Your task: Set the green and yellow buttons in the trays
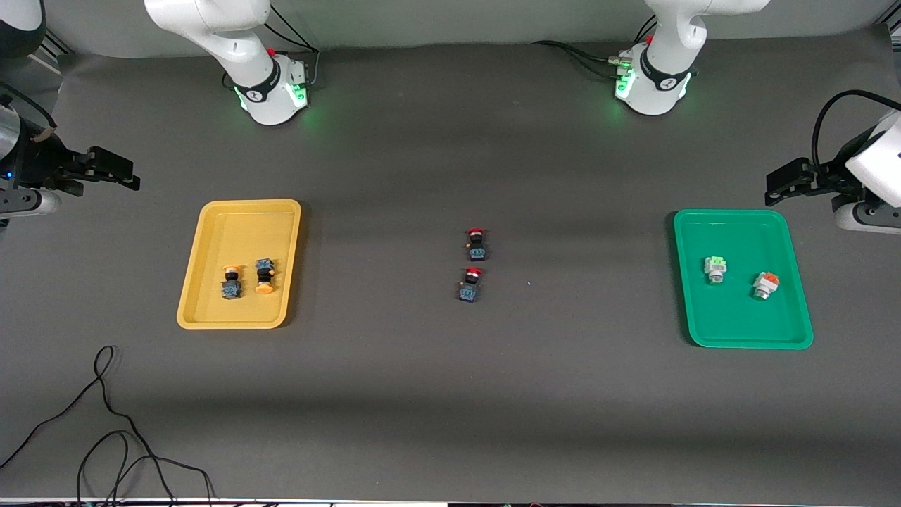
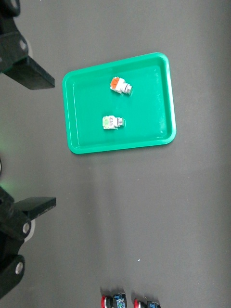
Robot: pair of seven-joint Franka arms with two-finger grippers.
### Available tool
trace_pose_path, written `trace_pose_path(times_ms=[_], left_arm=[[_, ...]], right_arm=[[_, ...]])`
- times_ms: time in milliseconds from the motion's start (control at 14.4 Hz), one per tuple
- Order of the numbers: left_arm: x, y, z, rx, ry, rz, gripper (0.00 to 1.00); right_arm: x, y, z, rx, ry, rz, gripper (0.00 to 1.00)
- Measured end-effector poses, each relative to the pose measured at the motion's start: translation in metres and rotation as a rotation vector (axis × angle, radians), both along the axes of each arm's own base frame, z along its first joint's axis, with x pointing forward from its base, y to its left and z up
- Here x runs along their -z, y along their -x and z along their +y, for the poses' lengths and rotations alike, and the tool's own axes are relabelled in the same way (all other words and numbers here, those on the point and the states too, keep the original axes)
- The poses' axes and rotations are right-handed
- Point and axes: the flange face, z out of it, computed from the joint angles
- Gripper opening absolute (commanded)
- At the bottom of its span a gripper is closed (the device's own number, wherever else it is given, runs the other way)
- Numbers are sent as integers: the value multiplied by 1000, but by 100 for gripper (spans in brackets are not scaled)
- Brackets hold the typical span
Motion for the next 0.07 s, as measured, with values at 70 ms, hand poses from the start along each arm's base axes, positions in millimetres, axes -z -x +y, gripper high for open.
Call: trace_pose_path(times_ms=[70], left_arm=[[0,0,0,0,0,0,99]], right_arm=[[0,0,0,0,0,0,100]])
